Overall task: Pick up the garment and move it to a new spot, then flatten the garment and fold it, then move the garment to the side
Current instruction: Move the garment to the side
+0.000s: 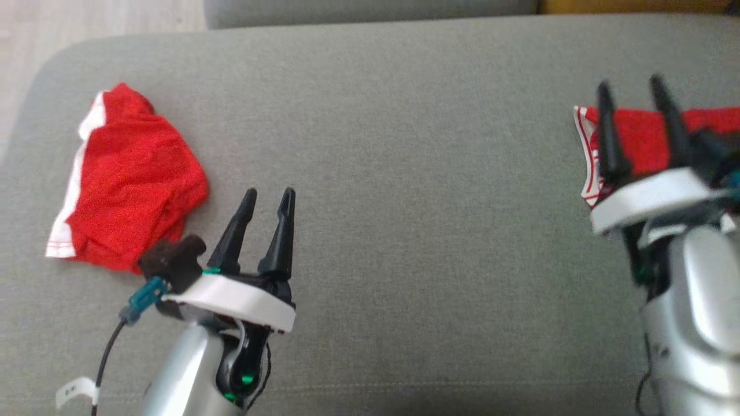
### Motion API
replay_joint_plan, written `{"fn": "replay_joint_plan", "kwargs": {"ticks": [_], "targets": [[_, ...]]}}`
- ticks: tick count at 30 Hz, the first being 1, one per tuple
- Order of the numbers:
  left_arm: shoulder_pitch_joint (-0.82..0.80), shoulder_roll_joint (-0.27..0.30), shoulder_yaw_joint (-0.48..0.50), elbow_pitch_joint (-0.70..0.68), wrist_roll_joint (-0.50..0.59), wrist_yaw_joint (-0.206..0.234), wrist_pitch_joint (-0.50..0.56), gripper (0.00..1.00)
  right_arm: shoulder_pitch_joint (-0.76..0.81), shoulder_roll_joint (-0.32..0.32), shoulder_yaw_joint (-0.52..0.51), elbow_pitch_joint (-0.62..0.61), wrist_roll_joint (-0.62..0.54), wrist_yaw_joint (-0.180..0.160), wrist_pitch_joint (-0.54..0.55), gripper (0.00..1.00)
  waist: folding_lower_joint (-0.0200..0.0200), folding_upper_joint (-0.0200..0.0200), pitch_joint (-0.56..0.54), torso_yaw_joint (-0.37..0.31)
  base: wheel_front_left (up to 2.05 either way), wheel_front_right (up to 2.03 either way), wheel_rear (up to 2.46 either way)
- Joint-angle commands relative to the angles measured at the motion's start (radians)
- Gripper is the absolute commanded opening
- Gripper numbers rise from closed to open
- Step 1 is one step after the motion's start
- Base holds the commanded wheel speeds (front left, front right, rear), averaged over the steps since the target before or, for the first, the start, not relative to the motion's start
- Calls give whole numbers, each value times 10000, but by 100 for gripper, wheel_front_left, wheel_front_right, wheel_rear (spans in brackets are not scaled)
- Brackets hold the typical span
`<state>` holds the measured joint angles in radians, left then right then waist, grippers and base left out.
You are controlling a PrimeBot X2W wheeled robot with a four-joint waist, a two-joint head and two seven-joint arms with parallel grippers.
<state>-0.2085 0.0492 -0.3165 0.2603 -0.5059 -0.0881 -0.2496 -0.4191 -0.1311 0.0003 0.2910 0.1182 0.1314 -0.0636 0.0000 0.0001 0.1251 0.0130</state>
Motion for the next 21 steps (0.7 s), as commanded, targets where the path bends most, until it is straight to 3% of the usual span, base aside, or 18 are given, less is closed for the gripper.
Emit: {"fn": "replay_joint_plan", "kwargs": {"ticks": [1,13,21], "targets": [[-161,38,357,-305,25,18,-120,100,24,89,264,-420,83,-7,-126,100,0,-1,-187,156,0,0,0],[754,14,697,-515,434,117,-121,100,2599,739,181,-996,-111,-7,-1274,100,0,-1,-836,370,0,0,0],[1113,12,750,-905,618,262,-121,100,3139,803,256,-1127,-246,-7,-1545,100,0,-1,-810,260,0,0,0]]}}
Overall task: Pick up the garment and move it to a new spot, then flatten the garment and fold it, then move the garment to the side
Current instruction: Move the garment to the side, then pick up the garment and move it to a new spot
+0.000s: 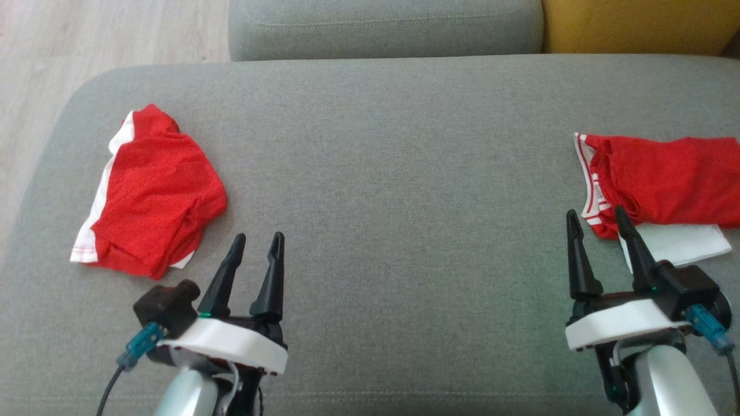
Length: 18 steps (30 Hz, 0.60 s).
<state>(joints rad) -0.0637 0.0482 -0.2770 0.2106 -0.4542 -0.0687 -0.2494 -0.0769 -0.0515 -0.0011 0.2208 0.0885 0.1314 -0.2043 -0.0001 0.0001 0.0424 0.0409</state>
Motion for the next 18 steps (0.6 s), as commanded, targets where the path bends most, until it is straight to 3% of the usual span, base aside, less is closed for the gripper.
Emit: {"fn": "replay_joint_plan", "kwargs": {"ticks": [1,18], "targets": [[-321,21,358,-435,113,75,-123,100,-275,8,283,-428,69,-7,-148,100,1,-1,25,-35,0,0,0],[-491,21,433,-529,70,161,-124,100,-347,11,265,-505,66,-7,-79,100,1,-1,264,237,0,0,0]]}}
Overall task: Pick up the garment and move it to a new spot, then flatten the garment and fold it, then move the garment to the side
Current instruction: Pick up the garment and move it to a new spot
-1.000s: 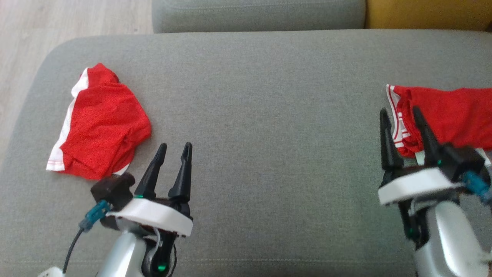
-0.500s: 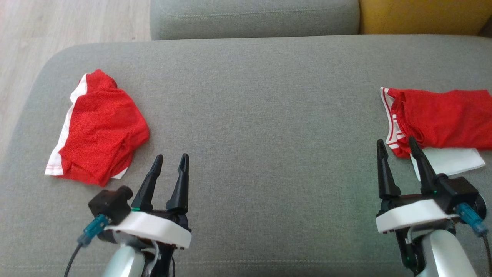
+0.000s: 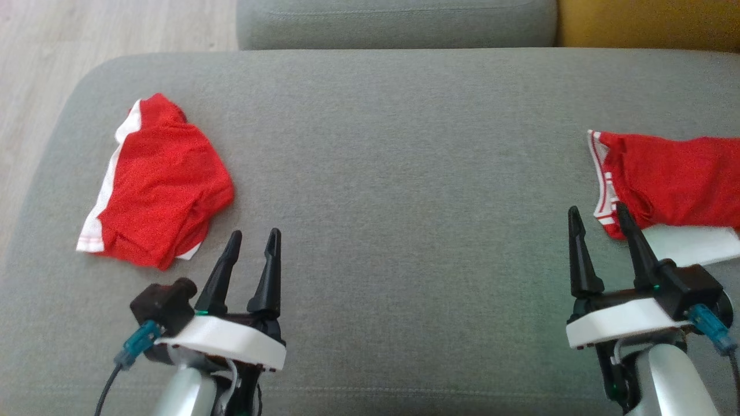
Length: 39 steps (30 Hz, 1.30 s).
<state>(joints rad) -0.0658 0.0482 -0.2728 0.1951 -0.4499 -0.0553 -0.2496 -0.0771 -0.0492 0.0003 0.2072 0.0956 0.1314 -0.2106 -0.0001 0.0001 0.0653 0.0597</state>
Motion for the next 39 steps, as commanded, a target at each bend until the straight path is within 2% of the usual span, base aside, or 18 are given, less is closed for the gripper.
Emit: {"fn": "replay_joint_plan", "kwargs": {"ticks": [1,7,18,26,34,39], "targets": [[-496,21,409,-381,25,34,-122,100,-353,-11,271,-378,-11,-7,3,100,1,-1,66,130,0,0,0],[-652,21,602,-421,25,72,-122,100,-438,-11,417,-397,-32,-7,96,100,1,-1,226,812,0,0,0],[-724,20,1140,-623,-25,209,-122,100,-688,-11,1102,-208,-146,-7,252,100,1,-1,286,2489,0,0,0],[-542,20,1160,-765,-93,290,-122,100,-684,-11,1416,-50,-25,-7,254,100,1,-1,178,3491,0,0,0],[-319,20,1203,-900,-159,404,-122,100,-583,-11,1537,68,172,-7,225,100,1,-1,7,4082,0,0,0],[-235,20,1262,-885,-110,395,-122,100,-559,-11,1615,113,231,-7,217,100,1,-1,-58,4087,0,0,0]]}}
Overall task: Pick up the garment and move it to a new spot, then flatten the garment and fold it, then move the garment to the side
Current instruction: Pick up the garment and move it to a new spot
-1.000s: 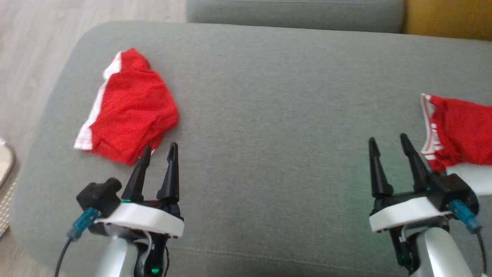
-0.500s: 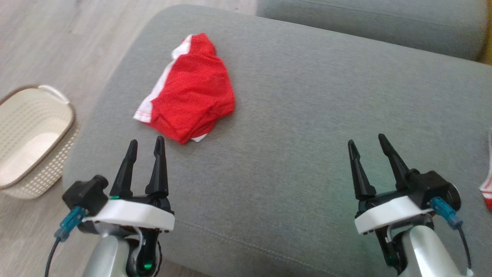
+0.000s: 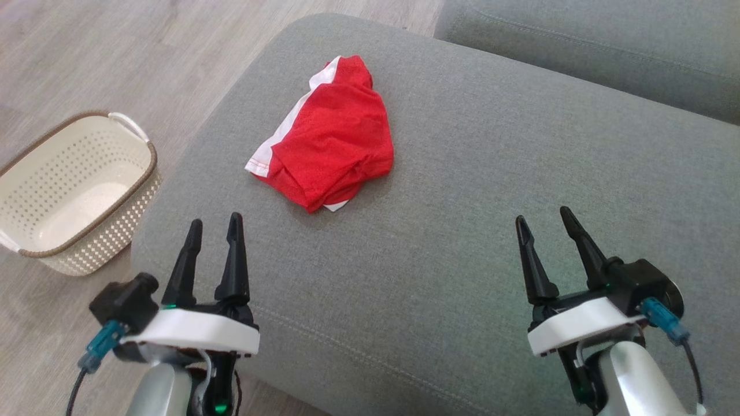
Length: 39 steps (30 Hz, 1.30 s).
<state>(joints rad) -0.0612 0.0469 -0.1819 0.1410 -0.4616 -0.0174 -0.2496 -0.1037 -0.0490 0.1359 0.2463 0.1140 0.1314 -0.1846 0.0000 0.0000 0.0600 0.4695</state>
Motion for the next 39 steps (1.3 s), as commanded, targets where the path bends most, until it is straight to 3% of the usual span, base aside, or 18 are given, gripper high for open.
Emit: {"fn": "replay_joint_plan", "kwargs": {"ticks": [1,13,19,26,33,39], "targets": [[-270,34,370,-341,17,21,-122,100,-289,-13,267,-272,61,-7,-47,100,0,0,-18,-24,0,0,0],[-535,34,972,-272,183,-80,-122,100,-349,-12,340,-346,24,-7,6,100,0,0,291,-471,0,0,0],[-1167,60,1385,562,542,-312,-122,100,-628,-12,-97,-743,-309,-7,208,100,0,0,936,-874,0,0,0],[-2995,816,1424,1968,634,-664,242,100,-1193,-12,-918,-1713,-973,-7,739,100,0,0,2255,-1461,0,0,0],[-5032,1624,1140,3505,386,-956,1554,100,-1713,-12,-1665,-2859,-1486,-7,1216,100,0,0,3284,-1934,0,0,0],[-6447,1986,1036,4974,45,-1052,2217,100,-1994,-12,-1760,-3555,-1707,-7,1550,100,0,0,3832,-2233,0,0,0]]}}
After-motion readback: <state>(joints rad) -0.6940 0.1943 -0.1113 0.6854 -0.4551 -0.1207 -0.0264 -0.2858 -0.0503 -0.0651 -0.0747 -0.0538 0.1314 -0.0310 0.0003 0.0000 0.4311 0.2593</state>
